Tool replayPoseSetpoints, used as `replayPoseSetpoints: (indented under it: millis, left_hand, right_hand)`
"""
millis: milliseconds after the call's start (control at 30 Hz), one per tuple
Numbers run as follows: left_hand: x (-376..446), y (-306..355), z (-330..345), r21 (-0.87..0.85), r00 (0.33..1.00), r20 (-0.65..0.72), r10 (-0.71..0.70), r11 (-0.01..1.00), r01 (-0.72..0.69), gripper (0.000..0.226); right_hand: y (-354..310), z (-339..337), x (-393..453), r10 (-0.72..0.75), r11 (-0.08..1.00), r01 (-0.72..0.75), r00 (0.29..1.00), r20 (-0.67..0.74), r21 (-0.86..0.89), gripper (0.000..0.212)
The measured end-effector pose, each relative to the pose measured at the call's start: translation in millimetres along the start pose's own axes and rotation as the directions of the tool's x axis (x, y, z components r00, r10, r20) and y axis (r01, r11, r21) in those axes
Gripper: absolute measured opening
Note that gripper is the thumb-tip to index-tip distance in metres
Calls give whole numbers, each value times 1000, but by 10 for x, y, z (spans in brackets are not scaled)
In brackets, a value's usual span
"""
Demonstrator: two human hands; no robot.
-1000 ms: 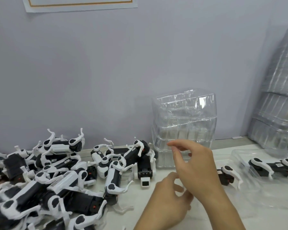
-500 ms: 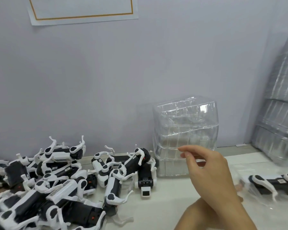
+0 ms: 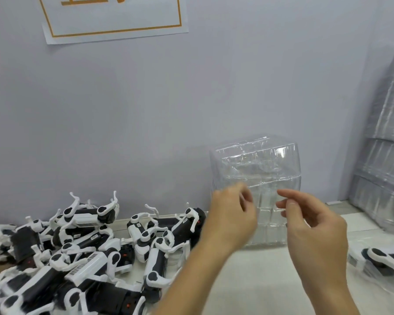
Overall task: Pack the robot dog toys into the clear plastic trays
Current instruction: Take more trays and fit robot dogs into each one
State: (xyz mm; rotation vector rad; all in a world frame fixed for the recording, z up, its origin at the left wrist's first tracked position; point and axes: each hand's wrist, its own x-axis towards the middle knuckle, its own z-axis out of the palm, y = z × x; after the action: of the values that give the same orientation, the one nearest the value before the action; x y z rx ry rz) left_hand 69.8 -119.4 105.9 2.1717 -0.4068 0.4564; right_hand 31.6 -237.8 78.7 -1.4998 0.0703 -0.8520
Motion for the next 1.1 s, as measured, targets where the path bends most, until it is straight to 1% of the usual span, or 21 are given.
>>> replayPoseSetpoints:
  millis: [33,67,100,133,167,200,233,267,300,333,400,467,600,667,733,767,800,867,933,1033,1100]
  left_hand:
    - [138,42,-117,46,991,-117,60,997,-55,6]
    - [265,56,-205,122,970,-199,137,986,-114,10]
    - [356,53,-257,171,963,-212,168,976,-133,20]
    - [454,35,-277,272,969,-178,173,955,-120,32]
    - [575,33,-314,371,983,-108,147,924,-97,44]
    - [674,36,-352,458,996,-18,90,886,-72,51]
    - [741,22,-371,505,998,56,29,862,-53,48]
    - [781,0,-370,493,995,103,-20,869,-33,40]
    - [804,-17,-357,440,993,113,-47,898,-8,30]
    - [808,-28,-355,367,995,88,-51,930,15,22]
    - [809,-9,-384,255,1000,-22,-12,967,17,11]
    - [769,62,-460,180,992,-117,36,983,-15,11]
    - [457,216,-654,36,960,-252,126,992,-121,14]
    - [170,235,-694,0,945,-302,124,991,-130,12]
    - [-175,192,-692,-67,934,-349,79,992,-109,12]
    - [-342,142,-671,-119,935,-351,45,989,-92,13]
    - [-496,85,-644,-172,947,-321,2,983,-60,14]
    - [-735,-28,-606,-210,980,-192,-56,978,14,15]
    - [-872,-118,-623,-185,997,-74,-27,983,13,17]
    - [-947,-176,-766,-124,988,152,19,992,0,14]
    - [-967,-228,-823,-48,944,329,-6,999,23,14]
  right_hand:
    - [-3,-3,-2,8,1000,-8,1000,3,5,32]
    - [-3,-5,-5,14,1000,-14,1000,8,5,32]
    - [-4,-3,-9,19,1000,-19,1000,14,0,31]
    - [-4,0,-12,23,1000,-22,1000,21,-6,31]
    - [-3,5,-12,25,1000,-25,999,28,-12,31]
    - [1,6,-12,28,999,-27,999,34,-17,31]
    - [6,6,-11,30,999,-29,999,39,-22,31]
    - [13,4,-9,31,999,-30,999,42,-26,30]
    - [21,-1,-7,32,999,-31,999,42,-29,31]
    - [28,-4,-4,31,999,-30,999,41,-30,31]
    - [32,-10,2,27,999,-26,999,33,-27,31]
    - [21,-10,6,21,1000,-20,1000,20,-19,32]
    - [-21,-9,19,7,1000,-7,1000,-30,-8,32]
    - [-46,-28,47,-8,1000,9,998,-68,4,31]
    - [-90,-73,81,-15,999,18,994,-107,27,28]
    - [-120,-110,108,-11,999,17,991,-133,39,26]
    - [-156,-158,138,-2,999,10,987,-164,48,25]
    - [-221,-274,216,21,999,-12,976,-216,46,25]
    - [-252,-410,294,56,998,-54,977,-207,16,27]
    - [-325,-571,367,144,988,-147,987,-65,-42,29]
    - [-356,-586,377,190,975,-185,981,30,-126,33]
